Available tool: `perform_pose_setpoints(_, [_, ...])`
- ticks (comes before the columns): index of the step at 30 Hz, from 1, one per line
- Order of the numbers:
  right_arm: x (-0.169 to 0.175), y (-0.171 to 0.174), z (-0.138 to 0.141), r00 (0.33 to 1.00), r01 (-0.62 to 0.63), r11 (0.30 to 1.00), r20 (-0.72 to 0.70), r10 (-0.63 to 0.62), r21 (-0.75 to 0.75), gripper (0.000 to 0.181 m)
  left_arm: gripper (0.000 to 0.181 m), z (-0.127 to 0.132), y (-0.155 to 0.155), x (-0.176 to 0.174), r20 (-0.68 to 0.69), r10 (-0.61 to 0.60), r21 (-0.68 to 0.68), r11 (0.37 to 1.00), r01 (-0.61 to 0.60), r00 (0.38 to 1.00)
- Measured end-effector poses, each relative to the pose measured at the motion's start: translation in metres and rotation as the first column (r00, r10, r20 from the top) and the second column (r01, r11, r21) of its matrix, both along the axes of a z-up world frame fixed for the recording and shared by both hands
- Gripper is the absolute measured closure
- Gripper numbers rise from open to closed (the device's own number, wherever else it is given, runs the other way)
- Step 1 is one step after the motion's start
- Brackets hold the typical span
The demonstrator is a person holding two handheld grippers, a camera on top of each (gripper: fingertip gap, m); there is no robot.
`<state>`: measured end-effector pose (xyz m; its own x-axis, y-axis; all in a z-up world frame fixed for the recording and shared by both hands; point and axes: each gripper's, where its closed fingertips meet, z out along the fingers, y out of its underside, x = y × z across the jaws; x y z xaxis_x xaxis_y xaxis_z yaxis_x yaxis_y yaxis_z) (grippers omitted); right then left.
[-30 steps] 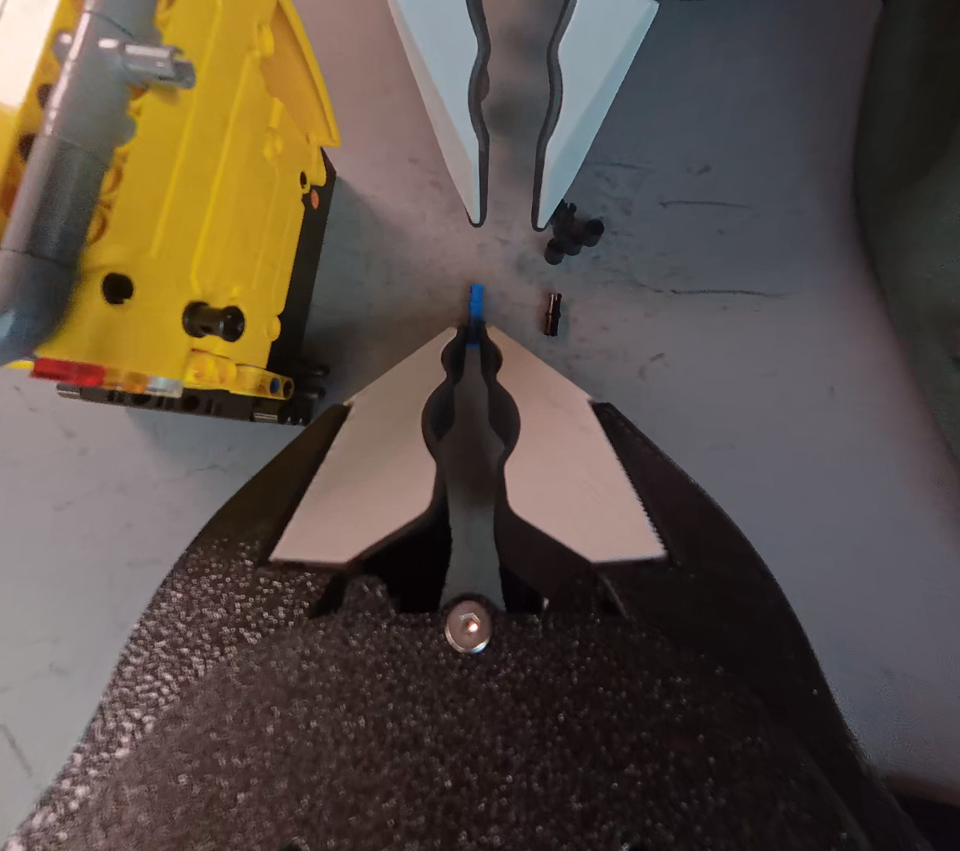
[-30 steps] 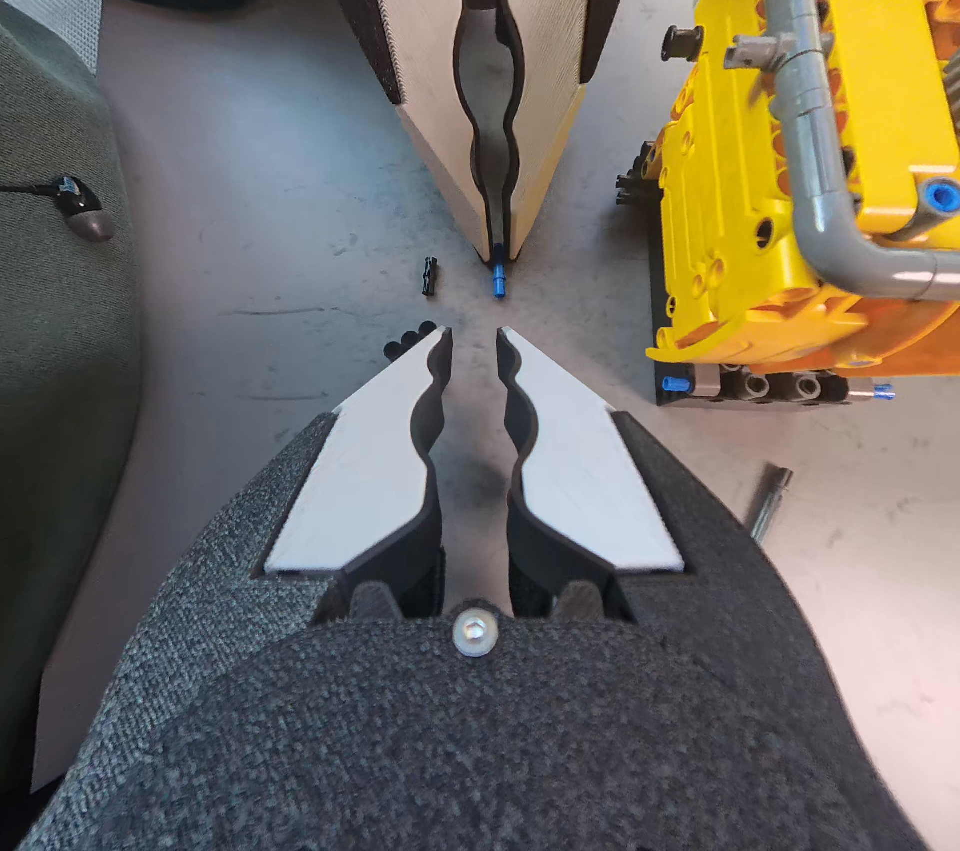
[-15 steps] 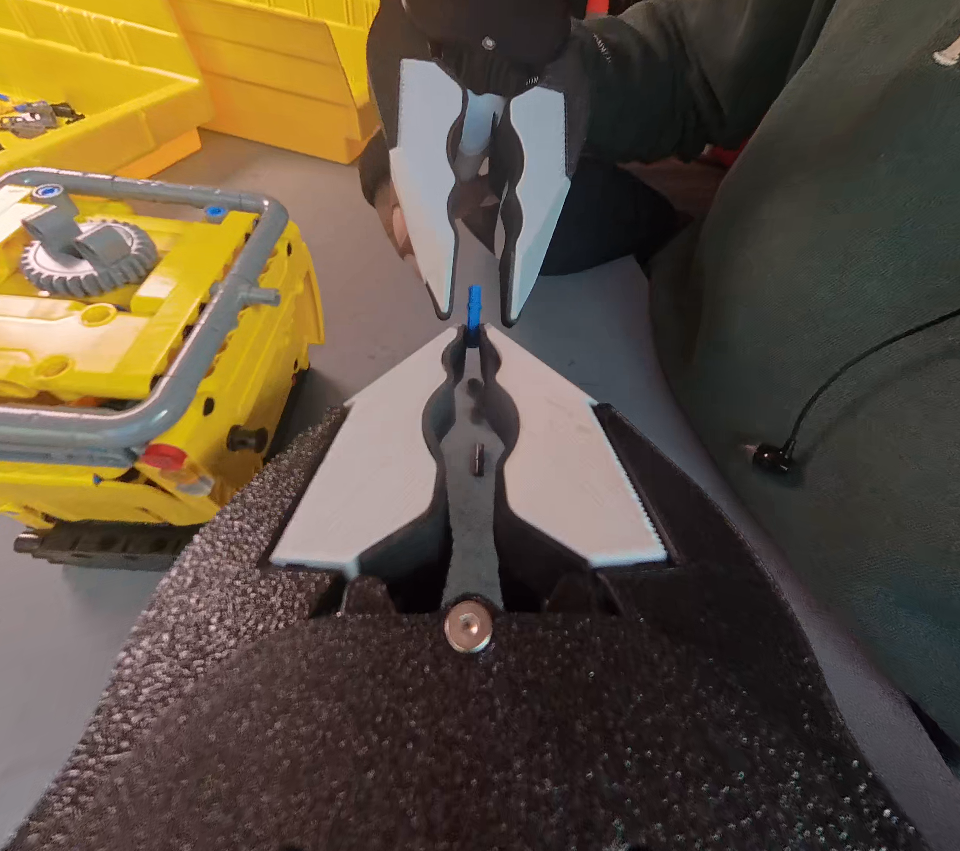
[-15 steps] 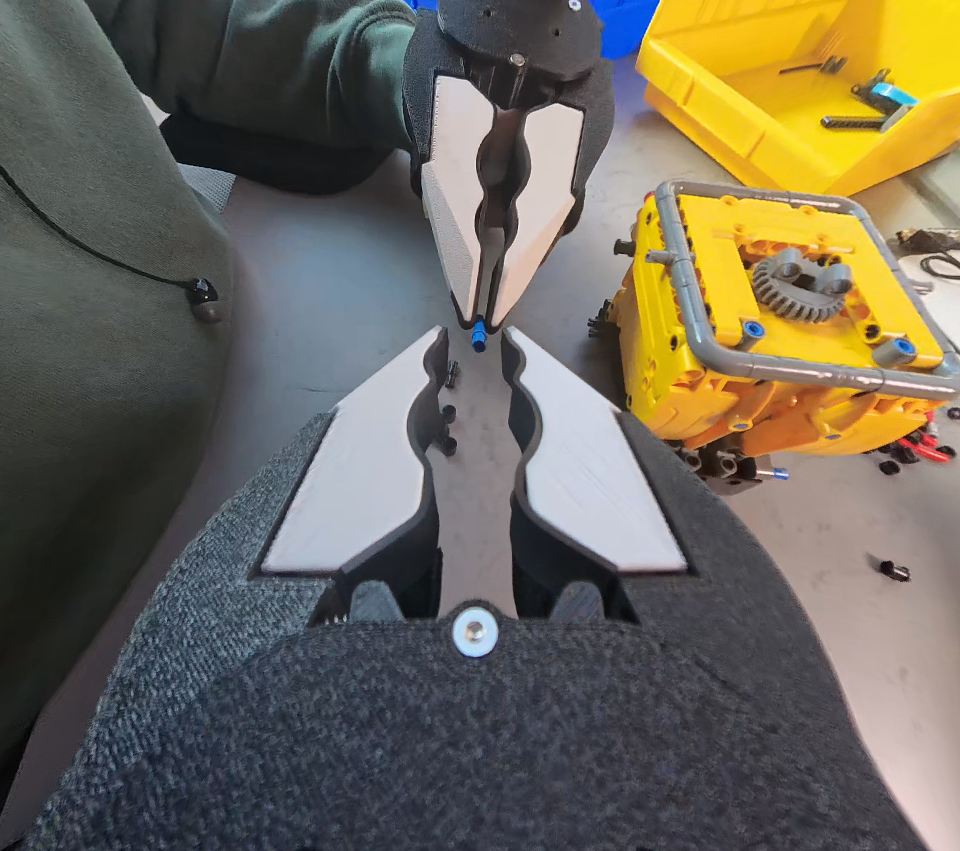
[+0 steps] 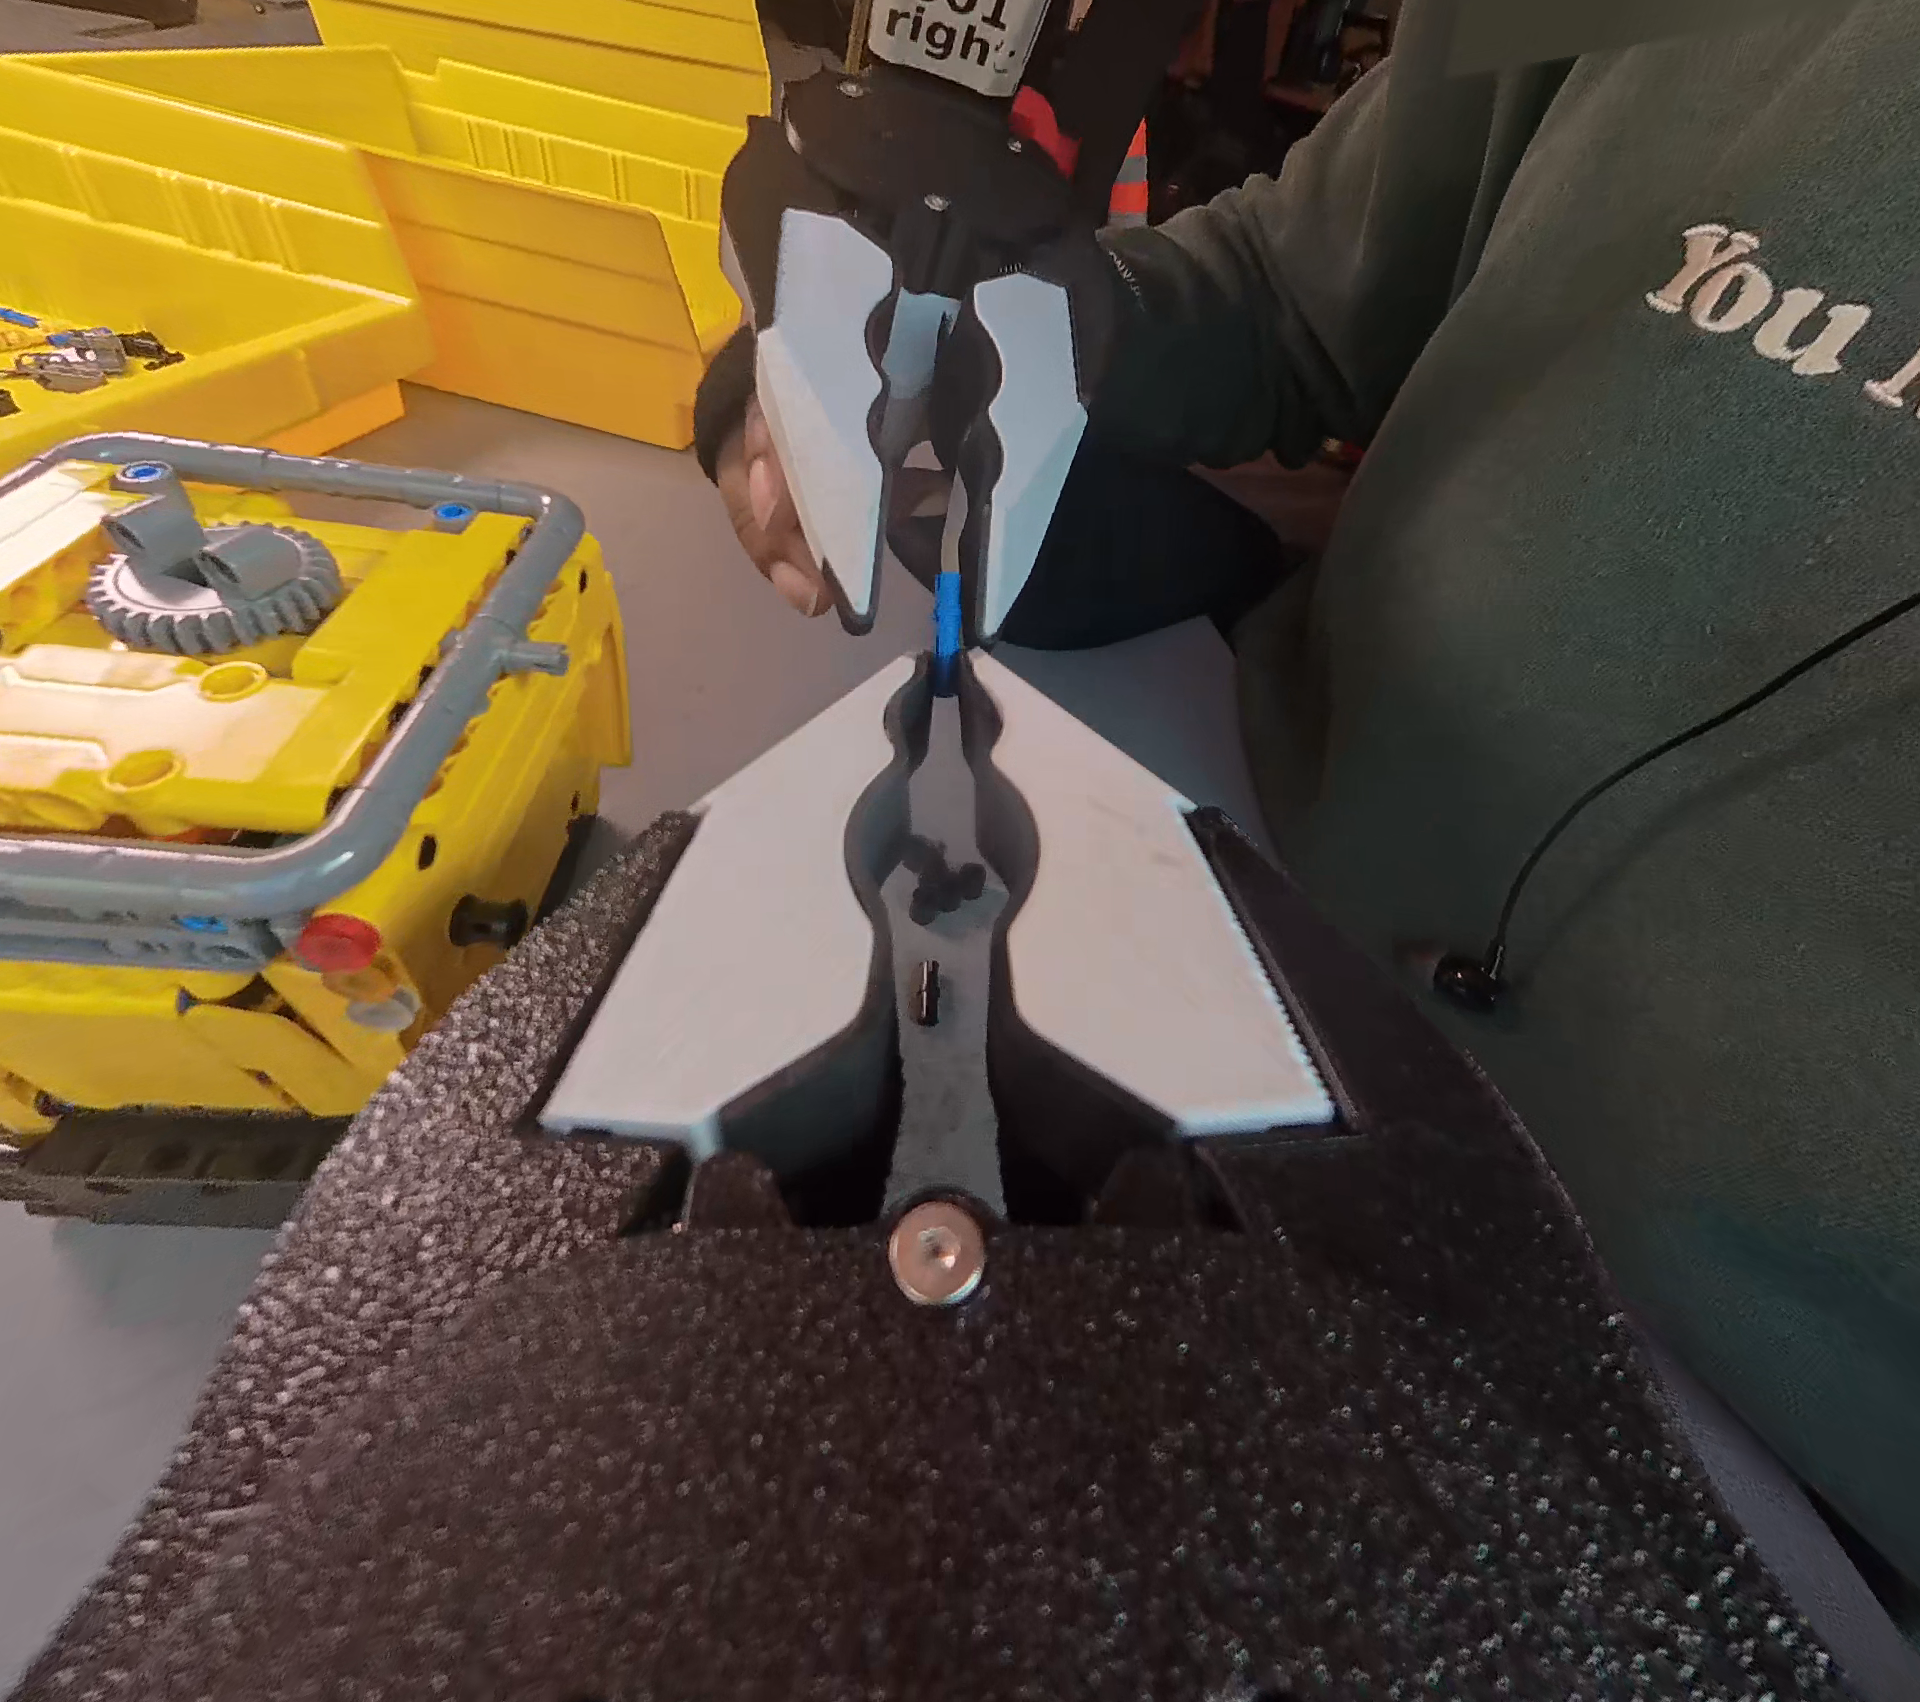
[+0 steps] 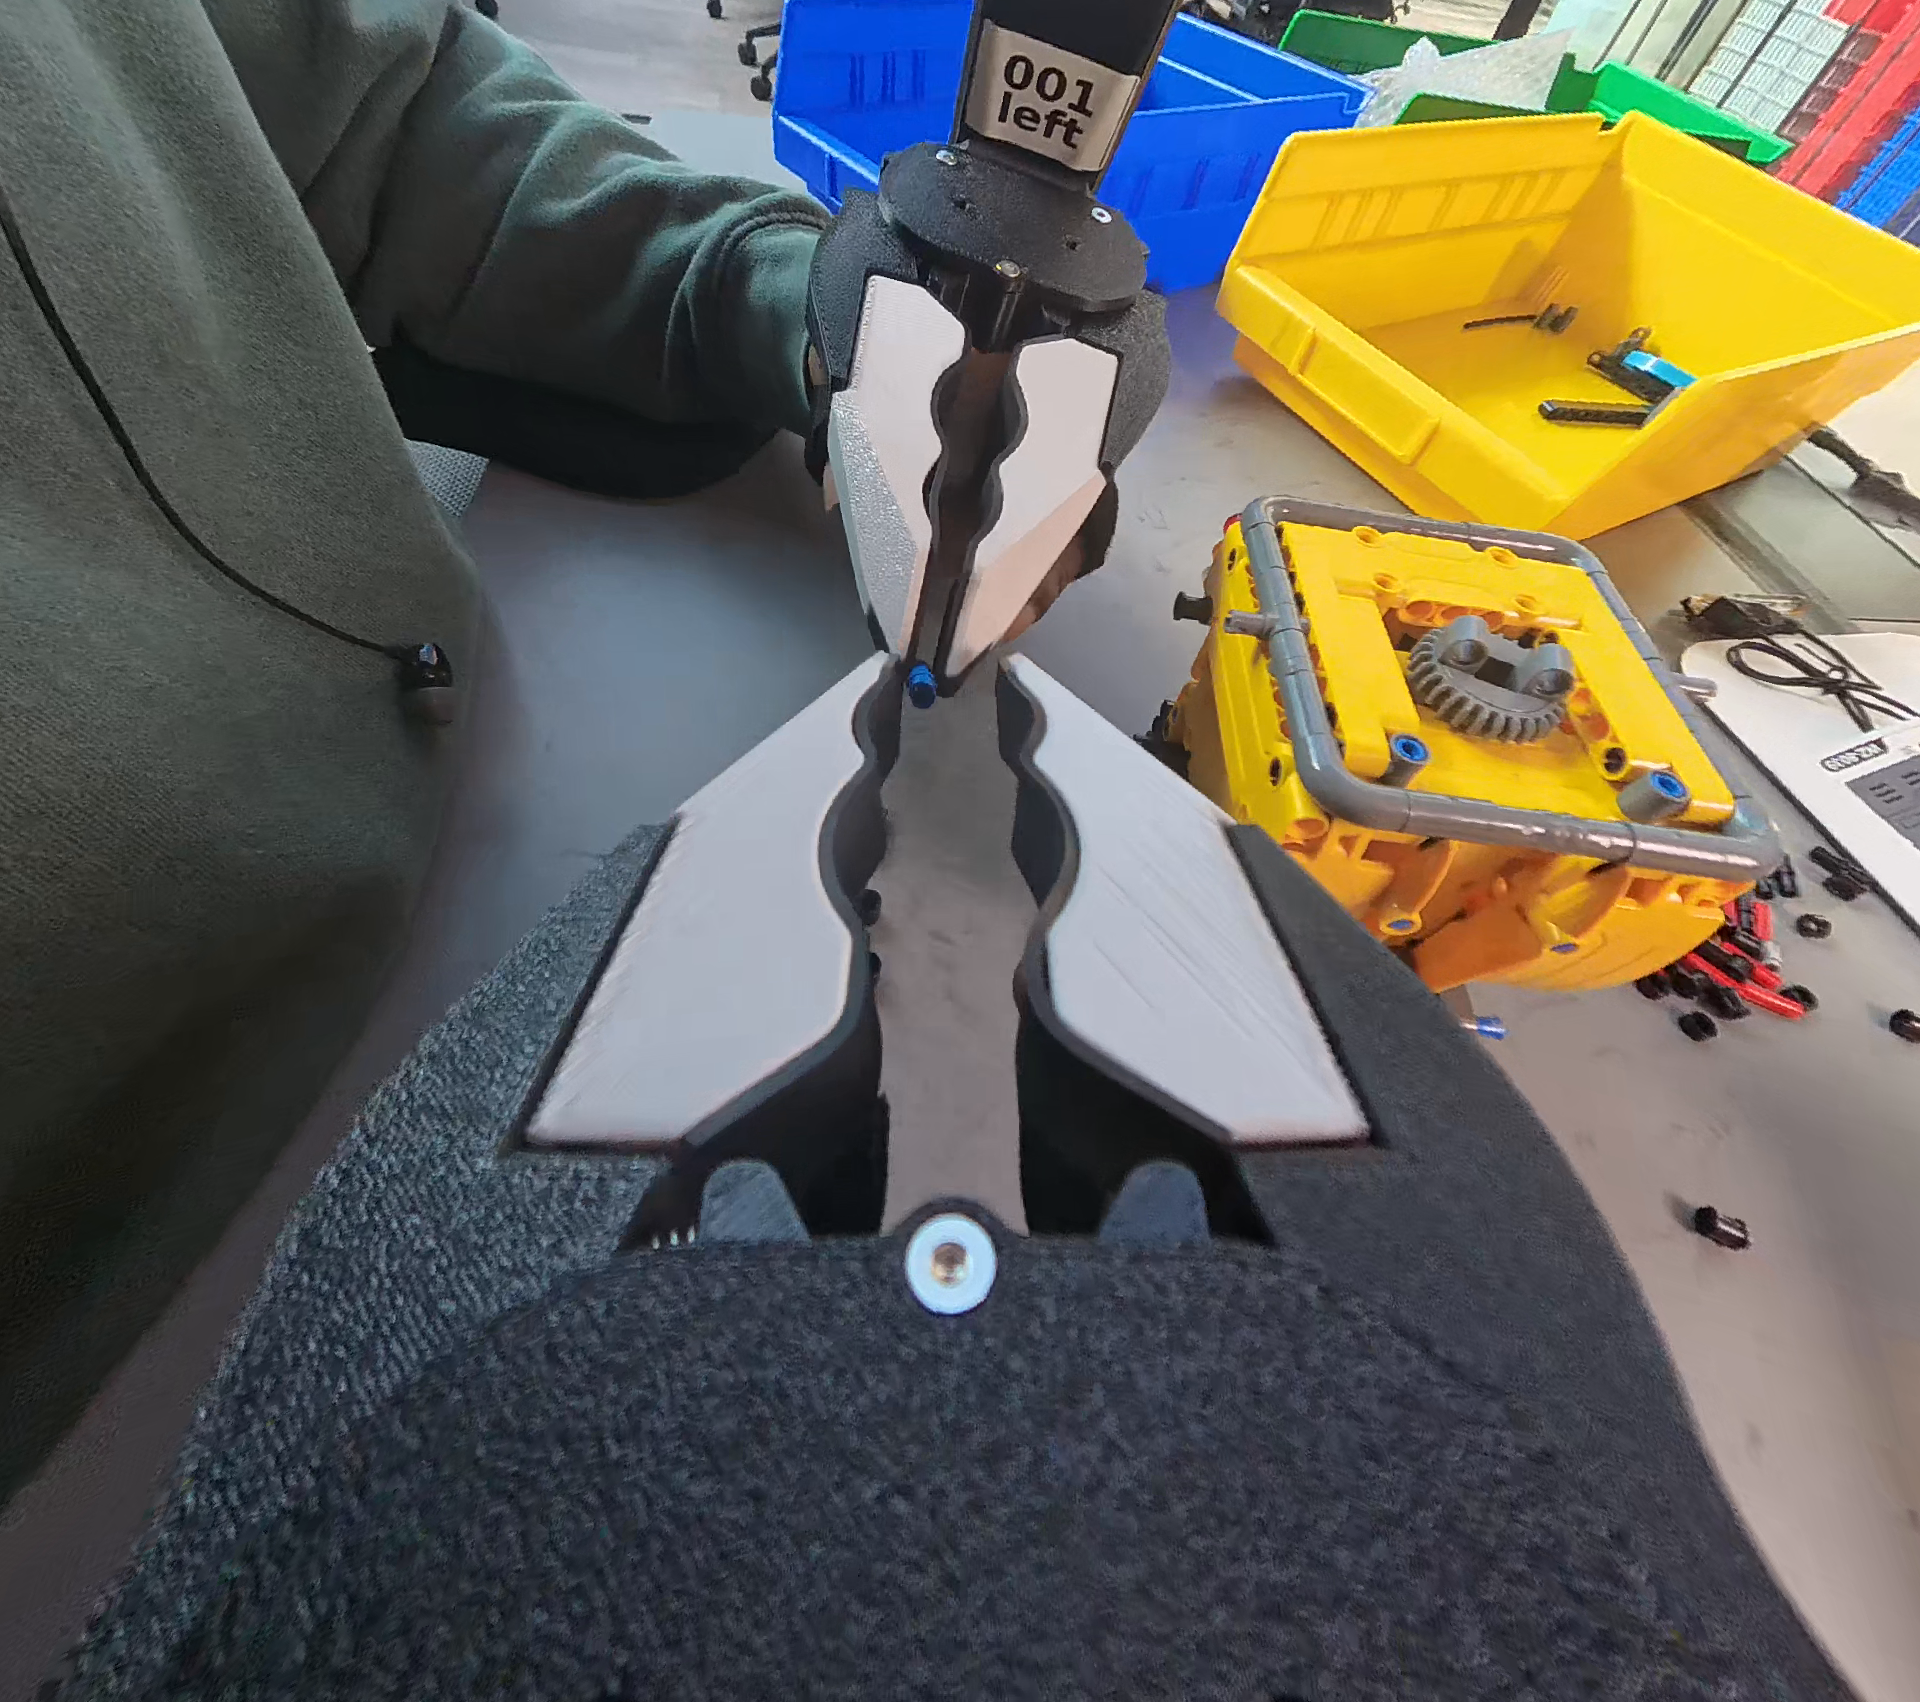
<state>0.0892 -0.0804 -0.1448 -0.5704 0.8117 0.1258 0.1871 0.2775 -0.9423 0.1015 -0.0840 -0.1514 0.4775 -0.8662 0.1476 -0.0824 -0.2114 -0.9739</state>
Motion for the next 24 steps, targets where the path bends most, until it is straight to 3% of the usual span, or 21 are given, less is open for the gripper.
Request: perform_pose_setpoints(24, [-0.0019,-0.005,0.0042,0.996,-0.073,0.992,-0.059,0.068,-0.099,0.171,0.178,0.0099,-0.0013,-0.0033,0.081,-0.019,0.009,1.0,0.018,0.997])
